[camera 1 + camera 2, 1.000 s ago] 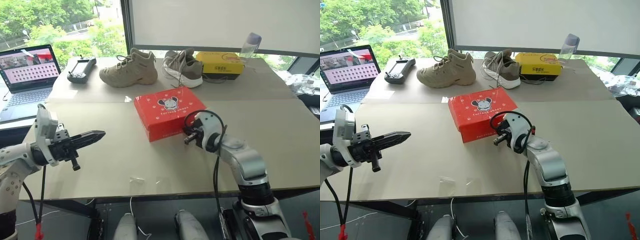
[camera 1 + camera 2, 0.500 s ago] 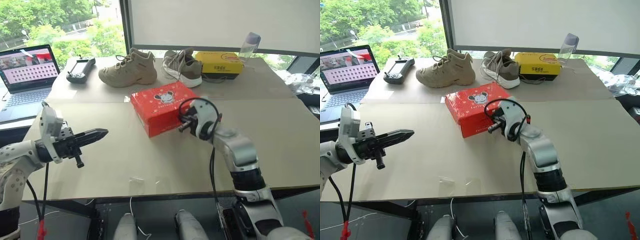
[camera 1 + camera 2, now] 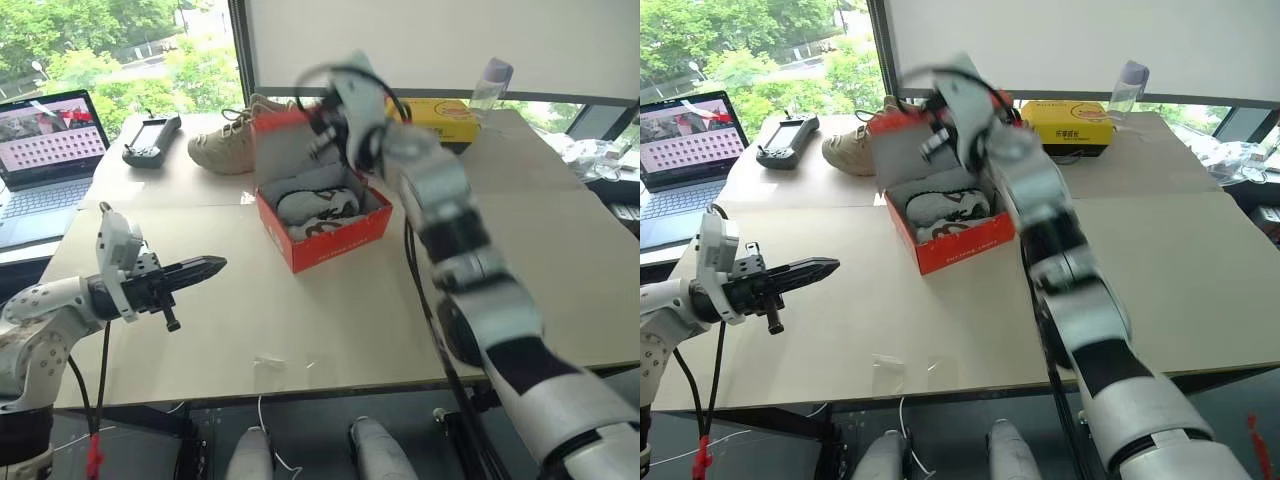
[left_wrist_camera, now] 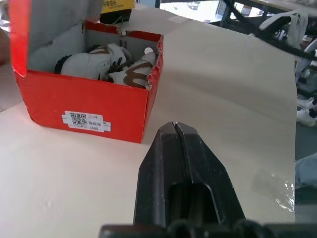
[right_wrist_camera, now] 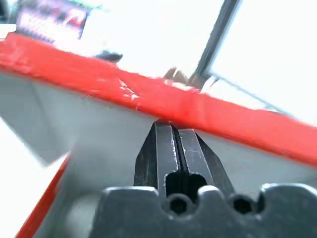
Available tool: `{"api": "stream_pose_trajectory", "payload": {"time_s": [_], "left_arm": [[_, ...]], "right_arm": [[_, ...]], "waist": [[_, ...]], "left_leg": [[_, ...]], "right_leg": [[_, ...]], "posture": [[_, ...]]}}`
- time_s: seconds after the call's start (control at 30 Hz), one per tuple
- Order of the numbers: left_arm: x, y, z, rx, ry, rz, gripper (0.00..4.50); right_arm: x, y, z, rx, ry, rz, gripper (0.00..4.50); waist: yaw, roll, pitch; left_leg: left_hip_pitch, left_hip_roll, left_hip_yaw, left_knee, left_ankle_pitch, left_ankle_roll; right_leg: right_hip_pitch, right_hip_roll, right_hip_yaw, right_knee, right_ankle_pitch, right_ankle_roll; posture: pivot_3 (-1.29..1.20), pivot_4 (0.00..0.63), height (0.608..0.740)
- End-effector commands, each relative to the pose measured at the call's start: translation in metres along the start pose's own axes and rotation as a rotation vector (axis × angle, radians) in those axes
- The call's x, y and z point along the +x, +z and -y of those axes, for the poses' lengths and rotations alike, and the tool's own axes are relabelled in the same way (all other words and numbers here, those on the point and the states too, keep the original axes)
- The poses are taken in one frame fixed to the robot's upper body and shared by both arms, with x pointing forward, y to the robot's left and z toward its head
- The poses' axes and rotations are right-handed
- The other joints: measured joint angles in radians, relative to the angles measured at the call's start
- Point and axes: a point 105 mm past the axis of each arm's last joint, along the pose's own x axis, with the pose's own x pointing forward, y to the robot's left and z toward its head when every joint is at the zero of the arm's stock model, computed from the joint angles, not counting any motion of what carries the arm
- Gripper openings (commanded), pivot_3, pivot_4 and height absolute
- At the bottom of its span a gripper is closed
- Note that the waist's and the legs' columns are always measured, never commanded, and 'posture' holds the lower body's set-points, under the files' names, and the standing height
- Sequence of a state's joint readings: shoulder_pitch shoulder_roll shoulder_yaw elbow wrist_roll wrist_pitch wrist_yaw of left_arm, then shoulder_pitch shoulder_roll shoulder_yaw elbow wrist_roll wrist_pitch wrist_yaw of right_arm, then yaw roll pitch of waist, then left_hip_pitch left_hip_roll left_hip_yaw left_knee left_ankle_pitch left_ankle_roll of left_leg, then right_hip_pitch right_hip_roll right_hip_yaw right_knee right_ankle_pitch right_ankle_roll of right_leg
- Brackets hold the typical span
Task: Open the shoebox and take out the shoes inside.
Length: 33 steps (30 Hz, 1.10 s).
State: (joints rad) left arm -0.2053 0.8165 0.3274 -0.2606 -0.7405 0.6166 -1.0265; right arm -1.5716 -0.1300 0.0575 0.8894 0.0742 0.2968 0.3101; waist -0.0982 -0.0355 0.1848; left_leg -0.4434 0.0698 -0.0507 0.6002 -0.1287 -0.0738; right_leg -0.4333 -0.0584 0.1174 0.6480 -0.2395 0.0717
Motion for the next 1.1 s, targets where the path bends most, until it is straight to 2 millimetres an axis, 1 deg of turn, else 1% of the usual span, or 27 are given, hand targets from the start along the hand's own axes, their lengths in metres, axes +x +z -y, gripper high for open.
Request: {"api": "stream_pose_trajectory", "payload": {"time_s": [0.03,0.13,0.2,0.27,0.33,0.4,0.47,0.5,0.53,0.57,0.63,0.67,0.7,0.77,0.83,0.87,1.0,1.1], "left_arm": [[0.002,0.007,0.001,0.036,-0.003,0.019,0.0],[0.001,0.007,0.0,0.036,0.004,0.017,0.0],[0.001,0.006,-0.001,0.037,0.007,0.013,0.0],[0.0,0.005,-0.001,0.037,0.007,0.01,0.0],[0.001,0.004,0.0,0.034,0.003,0.006,0.0],[0.001,0.003,0.0,0.03,-0.001,0.005,0.0],[0.002,0.002,0.0,0.027,-0.01,0.001,0.0],[0.003,0.001,0.0,0.025,-0.014,-0.001,0.0],[0.004,0.0,0.0,0.023,-0.017,-0.002,0.0],[0.005,0.0,0.0,0.022,-0.02,-0.002,0.0],[0.007,0.0,-0.001,0.02,-0.025,0.001,0.0],[0.008,0.0,-0.001,0.018,-0.028,0.004,0.0],[0.008,0.0,0.0,0.018,-0.03,0.003,0.0],[0.009,0.0,0.001,0.018,-0.036,0.002,0.0],[0.009,0.0,0.002,0.016,-0.039,0.001,0.0],[0.009,0.0,0.002,0.015,-0.038,0.002,0.0],[0.008,0.0,0.004,0.012,-0.035,0.003,0.0],[0.006,0.0,0.005,0.008,-0.033,0.004,0.0]], "right_arm": [[-0.001,-0.007,0.021,0.082,-0.077,0.039,0.02],[-0.011,-0.046,0.026,0.042,-0.036,-0.05,0.02],[-0.017,-0.058,0.03,0.033,-0.008,-0.083,0.02],[-0.024,-0.064,0.031,0.007,0.045,-0.105,0.02],[-0.032,-0.067,0.032,-0.015,0.118,-0.123,0.02],[-0.037,-0.068,0.032,0.003,0.173,-0.134,0.02],[-0.043,-0.069,0.029,-0.029,0.257,-0.156,0.56],[-0.046,-0.068,0.025,-0.058,0.31,-0.158,0.7],[-0.05,-0.069,0.019,-0.084,0.378,-0.167,1.11],[-0.054,-0.071,0.011,-0.11,0.456,-0.181,1.39],[-0.065,-0.081,-0.005,-0.188,0.612,-0.216,2.02],[-0.072,-0.089,-0.011,-0.231,0.688,-0.248,2.45],[-0.076,-0.093,-0.016,-0.254,0.737,-0.266,2.7],[-0.075,-0.102,-0.018,-0.287,0.757,-0.3,3.49],[-0.074,-0.11,-0.019,-0.326,0.767,-0.33,4.07],[-0.074,-0.115,-0.02,-0.345,0.781,-0.343,4.47],[-0.072,-0.128,-0.023,-0.388,0.788,-0.372,4.47],[-0.068,-0.131,-0.023,-0.392,0.77,-0.378,4.47]], "waist": [[0.005,-0.004,-0.002],[0.012,-0.009,-0.006],[0.016,-0.008,-0.005],[0.015,-0.006,-0.003],[0.011,0.0,0.001],[0.001,0.001,0.002],[-0.005,0.001,0.002],[-0.006,0.001,0.002],[-0.007,0.001,0.002],[-0.007,0.001,0.002],[-0.006,0.001,0.002],[-0.004,0.001,0.002],[-0.002,0.001,0.002],[0.0,0.002,0.002],[0.0,0.002,0.002],[0.0,0.002,0.002],[-0.001,0.002,0.002],[-0.003,0.002,0.002]], "left_leg": [[0.0,0.0,0.0,-0.002,0.0,0.0],[0.0,0.0,-0.001,-0.005,-0.001,0.0],[-0.001,0.0,-0.001,-0.005,-0.001,-0.001],[-0.004,0.0,-0.001,-0.004,-0.001,-0.001],[-0.006,0.0,-0.001,-0.004,0.0,-0.002],[-0.005,0.0,-0.001,-0.004,0.0,-0.001],[-0.003,0.0,-0.001,-0.005,0.0,-0.001],[-0.003,0.0,-0.001,-0.006,0.0,-0.001],[-0.002,0.0,-0.001,-0.006,0.0,-0.001],[-0.002,0.0,-0.001,-0.006,0.0,-0.001],[-0.002,0.0,-0.001,-0.005,0.0,-0.001],[-0.002,0.0,-0.001,-0.003,0.0,-0.002],[-0.002,0.0,-0.001,-0.003,0.0,-0.002],[-0.002,0.0,-0.001,0.0,0.0,-0.002],[-0.002,0.0,-0.001,0.003,0.001,-0.002],[-0.002,0.0,-0.001,0.004,0.001,-0.002],[-0.002,0.0,-0.001,0.007,0.001,-0.002],[-0.002,0.0,-0.001,0.006,0.001,-0.002]], "right_leg": [[0.0,0.0,-0.001,-0.001,0.0,-0.002],[0.0,-0.001,-0.003,-0.001,-0.002,-0.004],[0.0,-0.001,-0.003,-0.001,-0.002,-0.004],[-0.004,-0.001,-0.003,0.0,-0.001,-0.004],[-0.007,-0.001,-0.002,0.002,-0.001,-0.005],[-0.007,0.0,-0.002,0.003,-0.001,-0.005],[-0.006,0.0,-0.002,0.003,-0.001,-0.005],[-0.006,0.0,-0.002,0.003,-0.001,-0.005],[-0.006,0.0,-0.002,0.003,-0.001,-0.005],[-0.006,0.0,-0.002,0.004,-0.001,-0.005],[-0.006,0.0,-0.001,0.005,-0.002,-0.004],[-0.006,0.0,-0.002,0.007,-0.002,-0.003],[-0.006,0.0,-0.002,0.007,-0.003,-0.002],[-0.005,0.0,-0.002,0.008,-0.005,0.001],[-0.005,0.0,-0.001,0.009,-0.005,0.002],[-0.005,0.0,-0.001,0.01,-0.005,0.002],[-0.004,0.0,-0.001,0.012,-0.005,0.002],[-0.005,0.0,-0.001,0.013,-0.005,0.002]], "posture": [[0.0,0.15,0.712],[0.0,0.15,0.712],[0.0,0.15,0.712],[0.0,0.15,0.712],[0.0,0.15,0.712],[0.0,0.15,0.712],[0.0,0.15,0.712],[0.0,0.15,0.712],[0.0,0.15,0.712],[0.0,0.15,0.712],[0.0,0.15,0.712],[0.0,0.15,0.712],[0.0,0.15,0.712],[0.0,0.15,0.712],[0.0,0.15,0.712],[0.0,0.15,0.712],[0.0,0.15,0.712],[0.0,0.15,0.712]]}}
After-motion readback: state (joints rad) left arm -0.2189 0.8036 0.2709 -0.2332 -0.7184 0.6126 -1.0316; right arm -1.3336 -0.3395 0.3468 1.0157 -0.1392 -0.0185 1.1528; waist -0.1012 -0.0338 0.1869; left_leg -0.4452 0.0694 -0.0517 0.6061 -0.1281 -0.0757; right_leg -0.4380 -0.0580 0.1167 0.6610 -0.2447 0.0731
